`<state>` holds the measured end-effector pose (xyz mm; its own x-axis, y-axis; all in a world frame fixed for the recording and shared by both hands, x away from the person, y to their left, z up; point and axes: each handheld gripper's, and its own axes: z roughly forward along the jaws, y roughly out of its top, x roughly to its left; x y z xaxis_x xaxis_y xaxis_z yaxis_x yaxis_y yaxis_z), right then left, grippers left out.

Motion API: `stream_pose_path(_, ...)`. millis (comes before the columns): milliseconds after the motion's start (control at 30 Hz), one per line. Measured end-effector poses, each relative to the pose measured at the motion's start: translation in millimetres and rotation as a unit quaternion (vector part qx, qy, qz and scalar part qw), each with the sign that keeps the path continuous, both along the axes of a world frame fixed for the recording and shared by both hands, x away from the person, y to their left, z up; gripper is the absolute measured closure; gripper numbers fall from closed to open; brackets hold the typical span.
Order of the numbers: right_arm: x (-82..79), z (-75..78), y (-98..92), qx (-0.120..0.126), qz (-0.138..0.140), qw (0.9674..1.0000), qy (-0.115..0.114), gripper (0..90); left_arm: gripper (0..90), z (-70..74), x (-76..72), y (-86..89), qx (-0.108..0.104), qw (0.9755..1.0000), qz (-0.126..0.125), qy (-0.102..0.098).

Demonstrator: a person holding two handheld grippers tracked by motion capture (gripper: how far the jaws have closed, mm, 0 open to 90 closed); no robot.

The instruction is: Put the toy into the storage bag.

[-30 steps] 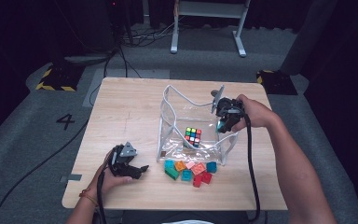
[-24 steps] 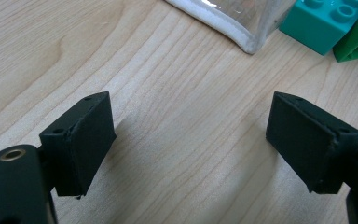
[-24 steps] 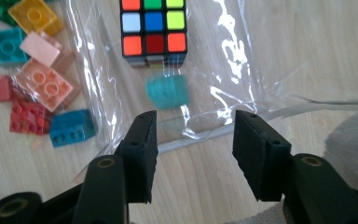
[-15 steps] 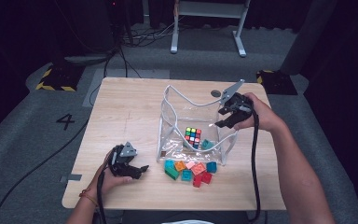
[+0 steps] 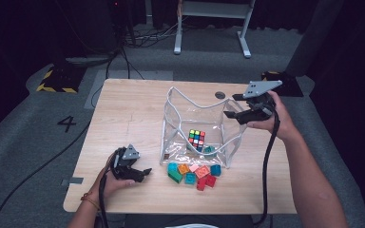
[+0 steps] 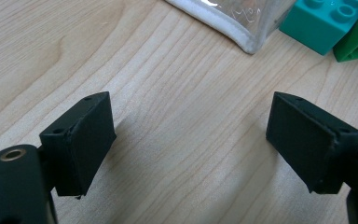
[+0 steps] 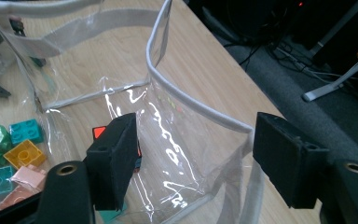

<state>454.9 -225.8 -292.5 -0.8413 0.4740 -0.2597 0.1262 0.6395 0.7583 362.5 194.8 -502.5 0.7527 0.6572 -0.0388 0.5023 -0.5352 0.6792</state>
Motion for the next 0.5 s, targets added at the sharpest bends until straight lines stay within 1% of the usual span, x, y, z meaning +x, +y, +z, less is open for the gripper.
stream_pose_path(67, -4.2, 3.0, -5.5, 0.017, -0.004, 0.9998, -0.006, 30.7, 15.4, 0.0, 0.0, 0.0, 0.0, 1.0, 0.0, 0.0)
stream_pose_path(267, -16.9, 9.7, -22.4, 0.051, -0.026, 0.9982, -0.017, 29.4, 15.4, 0.0, 0.0, 0.0, 0.0, 1.0, 0.0, 0.0)
stream_pose_path(400, -25.3, 10.1, -34.1, 0.06, -0.033, 0.9974, -0.025, 29.3, 15.4, 0.0, 0.0, 0.0, 0.0, 1.0, 0.0, -0.001)
stream_pose_path(500, -30.8, 8.5, -42.7, 0.07, -0.039, 0.9964, -0.026, 29.3, 15.4, 0.0, 0.0, 0.0, 0.0, 1.0, 0.0, 0.0)
